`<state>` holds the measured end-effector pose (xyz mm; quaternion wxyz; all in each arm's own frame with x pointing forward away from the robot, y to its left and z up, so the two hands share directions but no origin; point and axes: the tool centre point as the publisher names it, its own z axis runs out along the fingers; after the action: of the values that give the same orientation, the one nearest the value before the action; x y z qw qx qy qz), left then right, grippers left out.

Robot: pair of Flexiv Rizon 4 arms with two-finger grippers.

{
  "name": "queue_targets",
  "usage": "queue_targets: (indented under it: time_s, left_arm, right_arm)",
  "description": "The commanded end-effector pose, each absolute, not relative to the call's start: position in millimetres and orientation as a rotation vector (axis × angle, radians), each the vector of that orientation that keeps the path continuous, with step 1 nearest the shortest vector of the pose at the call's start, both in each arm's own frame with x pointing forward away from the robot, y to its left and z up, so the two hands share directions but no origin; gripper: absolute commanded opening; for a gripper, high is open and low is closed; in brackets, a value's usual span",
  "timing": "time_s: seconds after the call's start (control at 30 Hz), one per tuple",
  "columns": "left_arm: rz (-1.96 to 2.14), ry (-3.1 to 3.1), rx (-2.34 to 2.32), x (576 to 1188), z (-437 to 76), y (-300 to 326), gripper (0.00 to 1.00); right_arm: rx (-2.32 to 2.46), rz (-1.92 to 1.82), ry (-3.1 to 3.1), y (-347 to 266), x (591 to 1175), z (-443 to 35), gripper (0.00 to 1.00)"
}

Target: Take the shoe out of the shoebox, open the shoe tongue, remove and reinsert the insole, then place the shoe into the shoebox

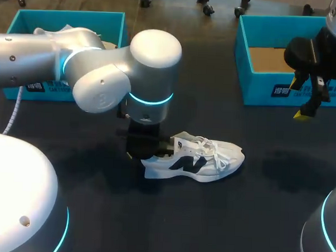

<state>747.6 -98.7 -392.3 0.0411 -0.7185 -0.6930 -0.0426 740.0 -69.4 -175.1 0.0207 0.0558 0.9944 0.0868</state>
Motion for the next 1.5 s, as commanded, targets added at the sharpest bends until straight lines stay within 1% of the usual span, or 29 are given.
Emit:
queue_targets:
  time_s: [0.03,0.43,0.6,0.93,1.23,1.5]
  left_arm:
    - [-0.110,-2.164,-2.203,749,-376,-90,1.00]
    - [0.007,-2.347,-2.149,744,-337,-89,1.00]
    - [0.114,-2.426,-2.106,744,-324,-84,1.00]
    - [0.277,-2.643,-1.917,749,-293,-75,1.00]
    - [0.541,-2.701,-1.776,756,-285,-37,1.00]
    - [0.755,-2.675,-1.670,743,-289,1,1.00]
  right_arm:
    - [0.175,0.264,3.086,-68,741,-175,1.00]
    - [0.175,0.264,3.086,-68,741,-175,1.00]
    - [0.175,0.264,3.086,-68,741,-175,1.00]
    - [0.175,0.264,3.086,-68,741,-175,1.00]
    - [0.175,0.264,3.086,-68,741,-175,1.00]
    - [0.175,0.264,3.086,-68,741,-175,1.00]
